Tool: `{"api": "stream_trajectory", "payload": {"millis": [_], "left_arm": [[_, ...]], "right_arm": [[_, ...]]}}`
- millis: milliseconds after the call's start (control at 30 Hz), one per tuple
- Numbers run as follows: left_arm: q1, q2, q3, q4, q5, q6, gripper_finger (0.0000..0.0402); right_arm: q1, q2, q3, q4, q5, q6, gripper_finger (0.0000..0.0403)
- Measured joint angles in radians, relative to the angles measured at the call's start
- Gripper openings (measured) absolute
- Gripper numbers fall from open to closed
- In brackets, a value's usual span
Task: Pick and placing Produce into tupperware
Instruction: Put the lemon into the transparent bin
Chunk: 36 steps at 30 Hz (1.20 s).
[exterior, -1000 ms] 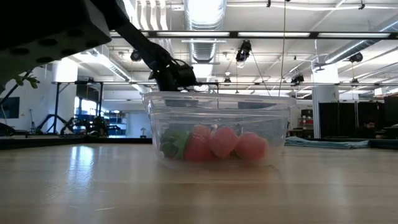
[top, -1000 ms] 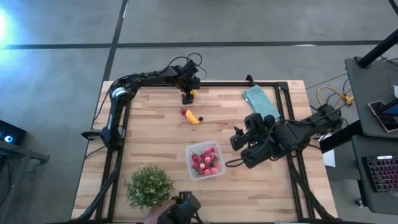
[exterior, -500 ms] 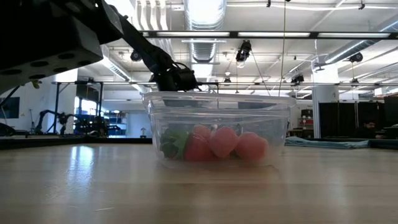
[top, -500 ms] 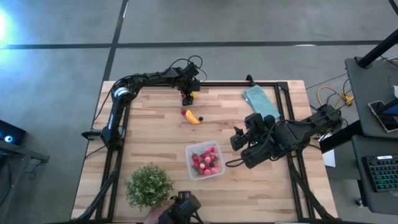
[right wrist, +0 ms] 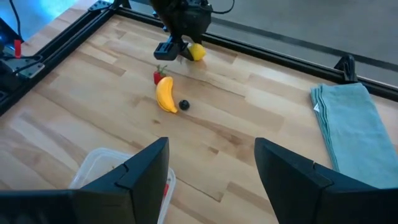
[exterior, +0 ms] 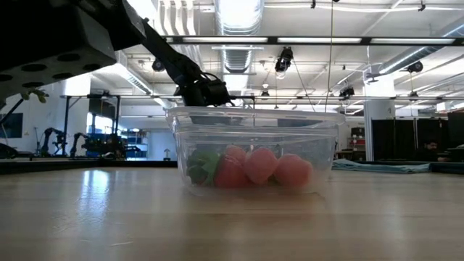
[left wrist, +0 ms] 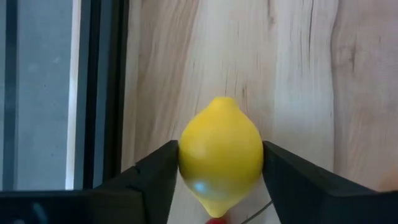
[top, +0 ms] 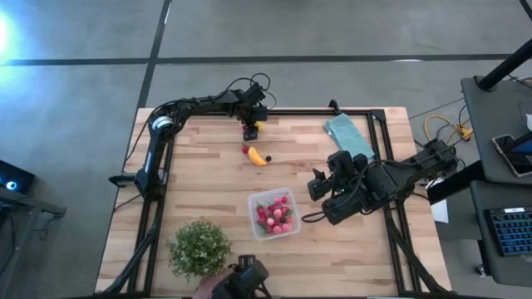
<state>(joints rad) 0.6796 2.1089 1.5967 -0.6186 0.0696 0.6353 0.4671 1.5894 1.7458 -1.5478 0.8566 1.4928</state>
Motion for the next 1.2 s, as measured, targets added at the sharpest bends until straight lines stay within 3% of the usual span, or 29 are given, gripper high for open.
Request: {"api": "stream_trajectory", "payload": {"millis": [133, 267, 433, 700, 1000, 1100, 1200], "left_arm": [[-0.001, 0.0, 0.0, 0.001, 0.0, -0.034, 0.0189], [-0.001, 0.0, 0.003, -0.006, 0.004, -0.147, 0.0194], [-0.018, -0.022, 0.006, -0.046, 0.011, -0.168, 0.0197], [-0.096, -0.176, 0.008, -0.104, 0.067, -0.189, 0.0197], [-0.356, -0.334, -0.019, -0.235, 0.173, -0.265, 0.0198], [-0.476, -0.359, -0.052, -0.229, 0.156, -0.265, 0.0198], [-0.58, -0.365, -0.076, -0.223, 0.076, -0.31, 0.0198]], "right_arm": [[0.0, 0.0, 0.0, 0.0, 0.0, 0.0, 0.0228], [0.0, 0.0, 0.0, 0.001, 0.0, 0.0, 0.0228], [0.0, 0.0, 0.0, 0.003, 0.0, 0.0, 0.0228], [0.0, 0.0, 0.0, 0.005, -0.01, 0.0, 0.0228], [0.019, 0.0, -0.003, 0.017, -0.09, 0.018, 0.0228], [0.051, 0.0, -0.003, 0.019, -0.105, 0.054, 0.0228], [0.094, 0.0, -0.005, 0.019, -0.105, 0.096, 0.0228]]}}
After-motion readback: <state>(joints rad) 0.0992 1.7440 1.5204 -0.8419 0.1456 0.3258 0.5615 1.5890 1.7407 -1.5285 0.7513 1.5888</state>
